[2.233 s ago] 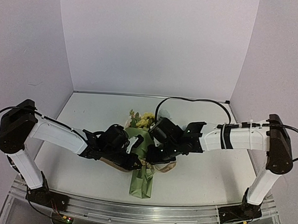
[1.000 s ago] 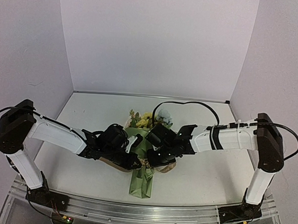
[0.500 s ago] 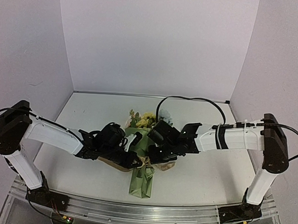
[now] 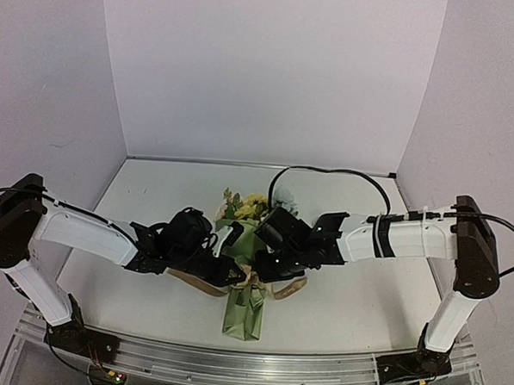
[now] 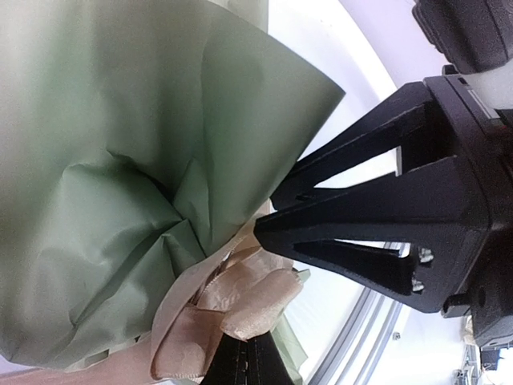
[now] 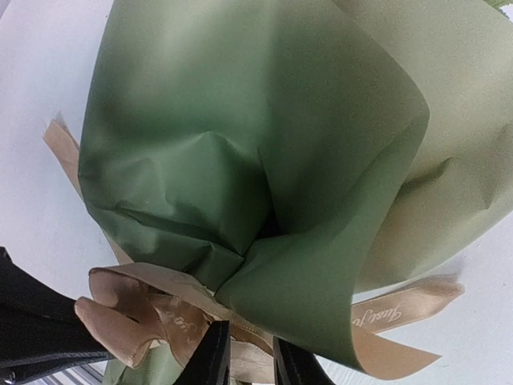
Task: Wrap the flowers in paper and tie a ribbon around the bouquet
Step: Cross the half-tied ribbon over the folded bouquet.
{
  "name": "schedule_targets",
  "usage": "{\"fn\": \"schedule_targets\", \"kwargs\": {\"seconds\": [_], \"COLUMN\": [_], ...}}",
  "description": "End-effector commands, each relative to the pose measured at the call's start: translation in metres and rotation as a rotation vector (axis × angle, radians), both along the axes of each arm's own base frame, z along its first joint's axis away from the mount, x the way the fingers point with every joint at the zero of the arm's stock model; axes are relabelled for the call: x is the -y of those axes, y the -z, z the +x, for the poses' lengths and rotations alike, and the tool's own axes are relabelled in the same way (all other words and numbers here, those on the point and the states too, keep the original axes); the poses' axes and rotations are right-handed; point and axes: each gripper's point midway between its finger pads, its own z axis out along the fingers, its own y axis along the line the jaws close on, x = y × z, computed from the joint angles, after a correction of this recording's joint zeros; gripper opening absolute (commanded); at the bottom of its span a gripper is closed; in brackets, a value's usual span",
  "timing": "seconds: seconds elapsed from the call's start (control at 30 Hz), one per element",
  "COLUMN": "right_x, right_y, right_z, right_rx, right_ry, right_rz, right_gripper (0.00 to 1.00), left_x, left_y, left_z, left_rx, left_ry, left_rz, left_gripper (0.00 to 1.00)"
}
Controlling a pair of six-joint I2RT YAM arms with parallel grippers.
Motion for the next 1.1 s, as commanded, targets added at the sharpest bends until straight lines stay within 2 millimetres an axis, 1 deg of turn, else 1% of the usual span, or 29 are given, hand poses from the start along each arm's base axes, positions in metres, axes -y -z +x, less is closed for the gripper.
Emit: {"fn": "schedule_targets", "kwargs": {"seconds": [0.0, 0.1, 0.2, 0.3, 0.4, 0.53, 0.63, 0.77, 0.97, 1.07], "right_x": [-0.015, -0.015, -0.014, -0.014, -0.013, -0.008, -0.005, -0.004, -0.004, -0.004], "right_y": [-0.002, 0.002, 0.007, 0.007, 0.002, -0.009, -0.015, -0.016, -0.013, -0.011], "right_z": [0.001, 0.0, -0.001, 0.0, 0.002, 0.005, 0.005, 0.003, 0.001, 0.001], "right_rx": [0.004, -0.01, -0.014, -0.013, 0.002, 0.033, 0.046, 0.045, 0.033, 0.027], "right_ry": [-0.036, -0.038, -0.037, -0.032, -0.02, -0.003, -0.005, -0.011, -0.016, -0.018], "right_rz": [0.016, 0.013, 0.003, 0.003, 0.008, 0.017, 0.022, 0.027, 0.026, 0.026], "right_gripper": [0.2, 0.19, 0.17, 0.11, 0.05, 0.01, 0.0, 0.0, 0.0, 0.0], "left_x": [-0.001, 0.0, 0.003, 0.007, 0.009, 0.008, 0.001, -0.006, -0.018, -0.025], "left_y": [-0.013, -0.013, -0.017, -0.022, -0.019, -0.016, -0.016, -0.016, -0.032, -0.036], "left_z": [0.004, 0.002, -0.004, -0.01, -0.014, -0.015, -0.012, -0.007, 0.007, 0.015], "left_rx": [0.025, 0.022, 0.013, 0.003, -0.016, -0.027, -0.019, -0.023, -0.02, -0.025], "left_ry": [-0.023, -0.014, 0.02, 0.061, 0.088, 0.083, 0.045, -0.009, -0.134, -0.213], "left_rz": [-0.031, -0.035, -0.064, -0.092, -0.09, -0.083, -0.086, -0.089, -0.175, -0.195], "left_gripper": [0.0, 0.0, 0.0, 0.0, 0.0, 0.0, 0.0, 0.0, 0.0, 0.0]}}
